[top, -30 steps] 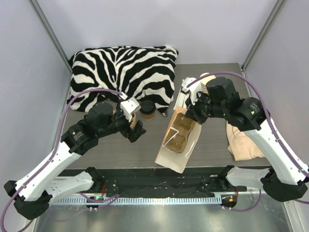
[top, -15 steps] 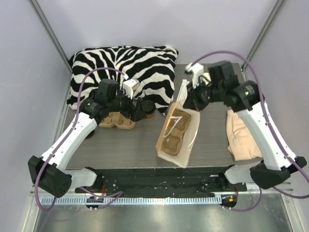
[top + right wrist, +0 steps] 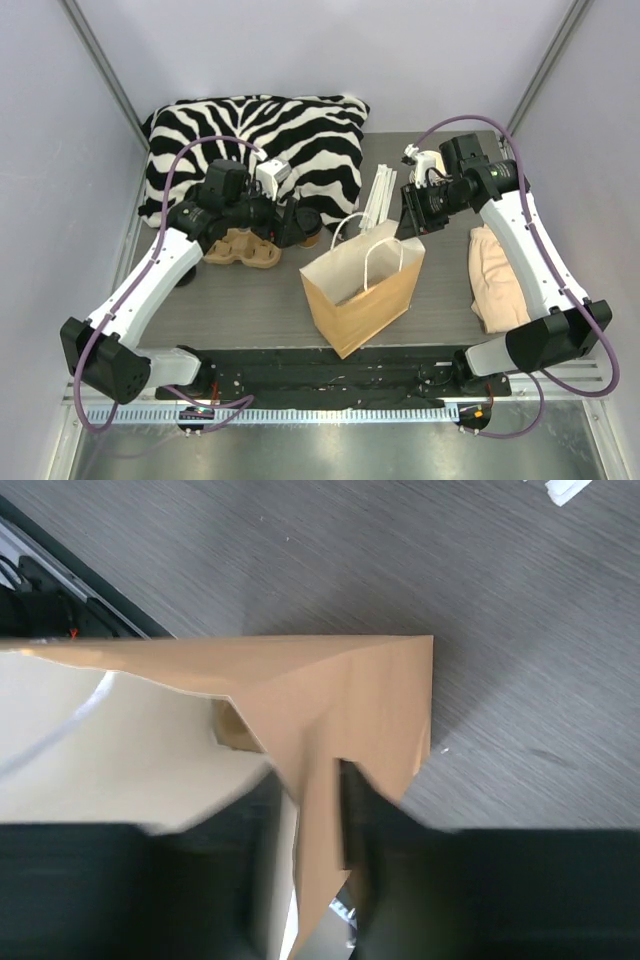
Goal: Pack the takeout coffee
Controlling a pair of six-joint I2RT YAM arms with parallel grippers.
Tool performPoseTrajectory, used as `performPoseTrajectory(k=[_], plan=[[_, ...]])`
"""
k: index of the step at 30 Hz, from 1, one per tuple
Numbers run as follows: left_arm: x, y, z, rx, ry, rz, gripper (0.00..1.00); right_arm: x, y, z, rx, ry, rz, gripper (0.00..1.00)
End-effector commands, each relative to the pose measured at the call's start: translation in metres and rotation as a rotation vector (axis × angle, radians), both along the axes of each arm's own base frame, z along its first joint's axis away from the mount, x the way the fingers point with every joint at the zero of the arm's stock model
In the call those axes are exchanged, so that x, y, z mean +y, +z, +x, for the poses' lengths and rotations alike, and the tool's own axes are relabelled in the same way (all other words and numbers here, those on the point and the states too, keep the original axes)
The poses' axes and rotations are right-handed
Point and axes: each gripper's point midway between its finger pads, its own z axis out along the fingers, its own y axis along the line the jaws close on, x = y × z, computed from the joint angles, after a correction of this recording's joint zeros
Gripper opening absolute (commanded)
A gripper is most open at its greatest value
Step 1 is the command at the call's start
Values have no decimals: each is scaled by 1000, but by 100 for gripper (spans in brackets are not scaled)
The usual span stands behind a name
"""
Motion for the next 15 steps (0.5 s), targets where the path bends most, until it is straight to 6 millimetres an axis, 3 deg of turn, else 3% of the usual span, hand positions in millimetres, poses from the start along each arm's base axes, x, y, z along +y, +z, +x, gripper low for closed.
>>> performPoseTrajectory(k=[1,6,8,12,15], plan=[[1,14,9,-48,10,6,87,1,18,10,-92,29,2,51],[-2,9,15,-32,17,9,86,-4,32,27,-178,98,-59,75],[-4,8,17,-29,14,8,86,-3,50,35,-282,185,-70,79],[-8,9,22,-41,-10,13,86,7,64,42,-419,405,-55,88],[-8,7,27,-49,-24,30,86,21,66,28,-482,617,-21,90]])
